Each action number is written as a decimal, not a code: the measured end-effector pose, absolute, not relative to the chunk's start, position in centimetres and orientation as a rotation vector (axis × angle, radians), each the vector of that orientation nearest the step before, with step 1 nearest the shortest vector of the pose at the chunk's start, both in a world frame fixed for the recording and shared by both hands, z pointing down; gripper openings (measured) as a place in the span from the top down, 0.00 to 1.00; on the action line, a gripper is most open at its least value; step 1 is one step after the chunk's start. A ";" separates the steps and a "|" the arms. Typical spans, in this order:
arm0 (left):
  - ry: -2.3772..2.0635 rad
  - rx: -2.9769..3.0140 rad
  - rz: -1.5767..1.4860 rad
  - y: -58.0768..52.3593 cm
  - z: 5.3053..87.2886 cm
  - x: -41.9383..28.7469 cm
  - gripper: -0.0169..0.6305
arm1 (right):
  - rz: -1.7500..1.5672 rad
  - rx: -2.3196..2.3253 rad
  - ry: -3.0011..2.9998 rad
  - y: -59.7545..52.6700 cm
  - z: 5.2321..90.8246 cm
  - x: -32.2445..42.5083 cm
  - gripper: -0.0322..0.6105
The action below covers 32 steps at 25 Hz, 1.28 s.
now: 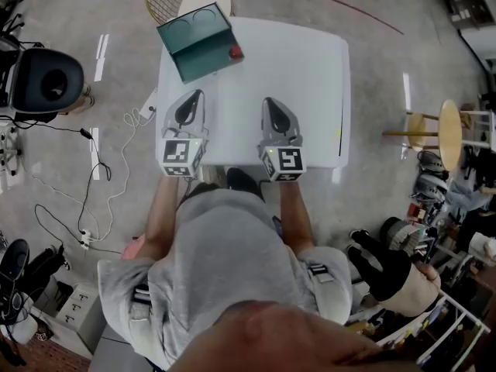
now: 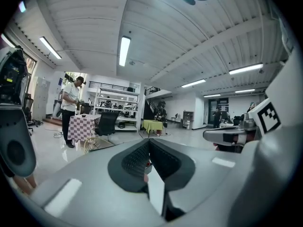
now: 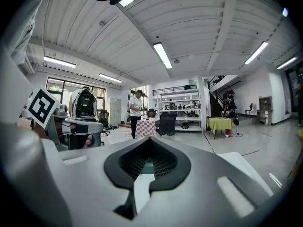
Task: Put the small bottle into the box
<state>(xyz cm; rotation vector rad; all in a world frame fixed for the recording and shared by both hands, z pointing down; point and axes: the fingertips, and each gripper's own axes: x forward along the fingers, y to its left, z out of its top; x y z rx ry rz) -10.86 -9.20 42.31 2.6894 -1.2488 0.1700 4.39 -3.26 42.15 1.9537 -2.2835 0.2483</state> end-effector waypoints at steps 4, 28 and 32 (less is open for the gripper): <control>-1.272 2.703 0.159 -7.3 41.9 -13.6 0.95 | 0.218 1.970 -2.283 -1.4 41.6 2.7 0.95; -1.378 2.663 0.168 0.2 42.3 -22.7 0.96 | 0.198 1.975 -2.267 6.4 41.4 -1.9 0.95; -1.381 2.674 0.156 0.6 41.7 -22.9 0.95 | 0.191 1.964 -2.278 6.4 41.1 -2.4 0.95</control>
